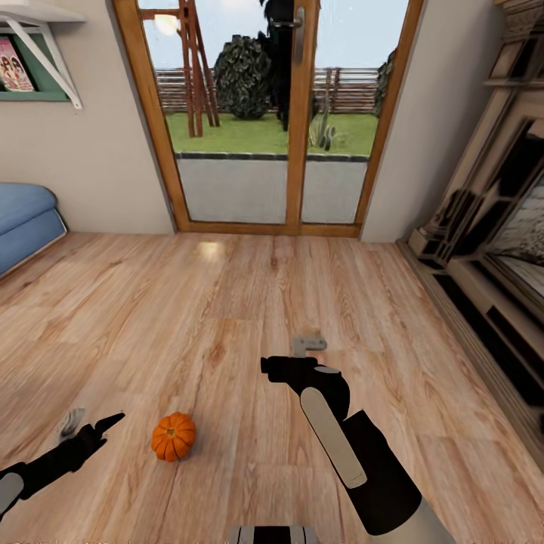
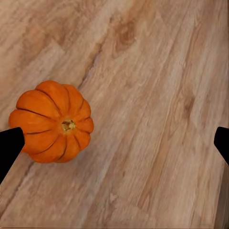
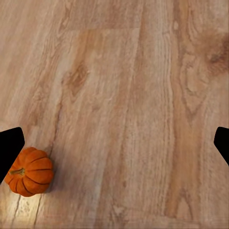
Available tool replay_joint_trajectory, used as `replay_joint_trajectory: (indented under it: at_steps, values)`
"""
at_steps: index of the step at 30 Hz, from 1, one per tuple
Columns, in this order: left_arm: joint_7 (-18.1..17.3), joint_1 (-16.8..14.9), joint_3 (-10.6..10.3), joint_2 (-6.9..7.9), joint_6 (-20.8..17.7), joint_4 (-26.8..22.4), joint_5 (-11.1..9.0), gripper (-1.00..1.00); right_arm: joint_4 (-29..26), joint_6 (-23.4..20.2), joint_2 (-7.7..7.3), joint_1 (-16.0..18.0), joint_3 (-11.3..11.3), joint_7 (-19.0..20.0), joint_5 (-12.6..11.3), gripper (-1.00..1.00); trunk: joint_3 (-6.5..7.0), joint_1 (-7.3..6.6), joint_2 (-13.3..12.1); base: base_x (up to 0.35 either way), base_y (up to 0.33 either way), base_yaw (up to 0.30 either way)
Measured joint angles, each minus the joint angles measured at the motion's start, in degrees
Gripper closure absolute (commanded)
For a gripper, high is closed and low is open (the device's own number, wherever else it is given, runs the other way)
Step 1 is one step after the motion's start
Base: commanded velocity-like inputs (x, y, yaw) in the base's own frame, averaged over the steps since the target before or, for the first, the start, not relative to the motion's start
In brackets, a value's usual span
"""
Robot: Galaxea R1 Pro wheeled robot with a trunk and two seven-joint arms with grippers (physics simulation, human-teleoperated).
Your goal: Place each of the two pumpkins and all three candles from the living room inside a cabinet in the living room (use any cabinet), then make sure every cabinet is closed, and position the cauldron so it is next to a table in the living room.
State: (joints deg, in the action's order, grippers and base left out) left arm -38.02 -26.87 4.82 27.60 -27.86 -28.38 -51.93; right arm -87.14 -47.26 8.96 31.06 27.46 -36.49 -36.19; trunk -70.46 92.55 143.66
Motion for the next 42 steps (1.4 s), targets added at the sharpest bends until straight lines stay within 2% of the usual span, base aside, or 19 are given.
replay_joint_trajectory:
  at_steps: [6,28,34,42]
  values:
    - [-0.2,0.0,0.0,-0.11,0.0,2.2,0.0,-1.00,0.0,-0.1,0.00,0.0,-0.1,0.0,0.0,-1.00,-1.33,0.15,0.1,0.000,0.000,0.000]
    - [-0.4,0.0,-0.3,0.05,0.0,2.1,0.2,-1.00,-0.4,-0.2,0.00,0.0,0.0,0.0,0.0,-1.00,-6.21,0.72,0.4,0.000,0.000,0.000]
    - [-3.4,0.0,-0.2,0.09,0.0,1.9,0.7,-1.00,-0.4,-0.2,0.00,0.0,0.0,0.0,0.0,-1.00,-7.54,0.88,0.5,0.000,0.000,0.000]
    - [-4.0,0.0,-0.2,0.09,0.0,1.9,0.8,-1.00,-0.4,-0.2,0.00,0.0,0.0,0.0,0.0,-1.00,-9.31,1.08,0.6,0.000,0.000,0.000]
